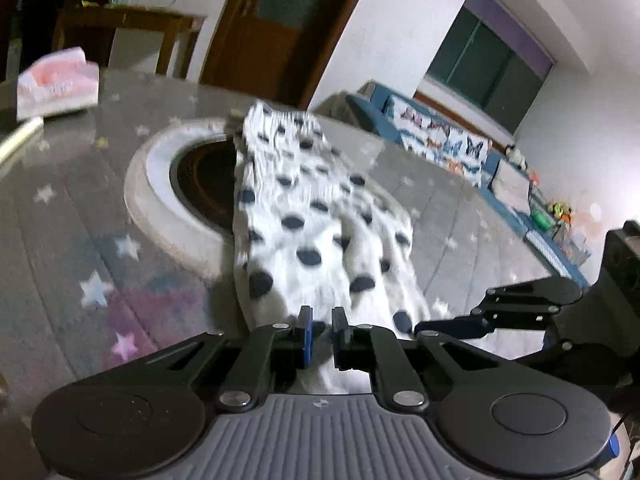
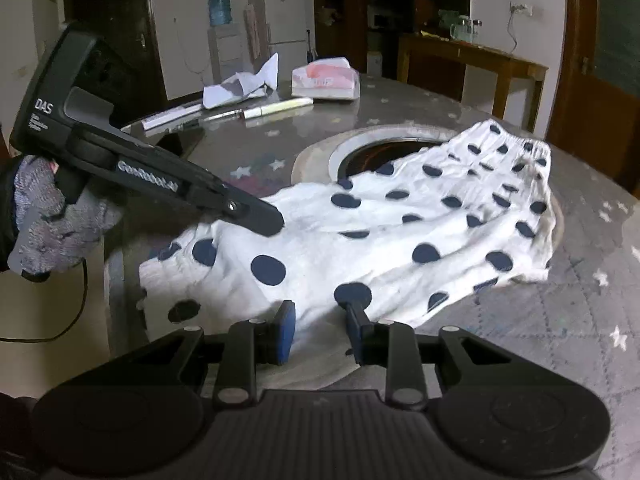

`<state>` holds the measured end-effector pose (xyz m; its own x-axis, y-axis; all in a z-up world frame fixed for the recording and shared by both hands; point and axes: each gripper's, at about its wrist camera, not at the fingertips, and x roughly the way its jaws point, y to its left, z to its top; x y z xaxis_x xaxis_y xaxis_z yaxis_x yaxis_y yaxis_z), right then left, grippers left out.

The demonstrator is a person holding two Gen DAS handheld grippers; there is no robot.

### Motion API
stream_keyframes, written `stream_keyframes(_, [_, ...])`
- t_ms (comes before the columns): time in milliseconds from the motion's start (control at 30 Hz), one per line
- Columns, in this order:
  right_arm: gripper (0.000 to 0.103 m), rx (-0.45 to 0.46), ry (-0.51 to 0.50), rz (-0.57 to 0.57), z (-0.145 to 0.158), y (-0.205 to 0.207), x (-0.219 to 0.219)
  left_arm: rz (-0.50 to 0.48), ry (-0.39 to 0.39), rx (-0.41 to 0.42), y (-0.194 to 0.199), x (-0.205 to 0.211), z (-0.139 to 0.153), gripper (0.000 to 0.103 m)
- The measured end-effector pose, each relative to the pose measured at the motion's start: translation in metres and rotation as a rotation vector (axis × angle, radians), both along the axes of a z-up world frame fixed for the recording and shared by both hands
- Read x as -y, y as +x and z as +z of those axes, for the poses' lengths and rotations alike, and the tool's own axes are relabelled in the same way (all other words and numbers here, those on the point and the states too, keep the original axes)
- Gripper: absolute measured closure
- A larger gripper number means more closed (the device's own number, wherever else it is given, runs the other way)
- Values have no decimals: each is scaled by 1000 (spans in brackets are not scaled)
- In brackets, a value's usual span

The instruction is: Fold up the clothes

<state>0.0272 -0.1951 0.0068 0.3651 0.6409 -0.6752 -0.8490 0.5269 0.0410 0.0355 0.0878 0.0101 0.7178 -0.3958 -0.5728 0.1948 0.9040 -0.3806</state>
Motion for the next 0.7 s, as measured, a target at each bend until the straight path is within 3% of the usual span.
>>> stream_keyframes(100, [75,25,34,-18,9,6,-4,15,9,9,5,-1,3,92])
stream_keyframes(233, [73,32,75,-32,10,19,-19,30,20,-40,10,-2,-10,92])
stream_keyframes(400, [70,6,30,-33,-8,26,-32,71,8,-39,-2,-9,-7,91])
stream_keyframes(467, [70,12,25,-29,-8,20,-28,96,1,-22,-13,-14,0,86])
stream_keyframes(533, [68,16,40,-29,-2,12,-20,118,-2,-11,-24,-17,6,64])
stream_keyframes(567, [67,20,48,-28,2,7,-16,132,-7,-17,-30,-18,7,59])
stream_keyframes(700, [63,26,76,-15,13,-10,-4,156,-59,-54,-48,-20,2,56])
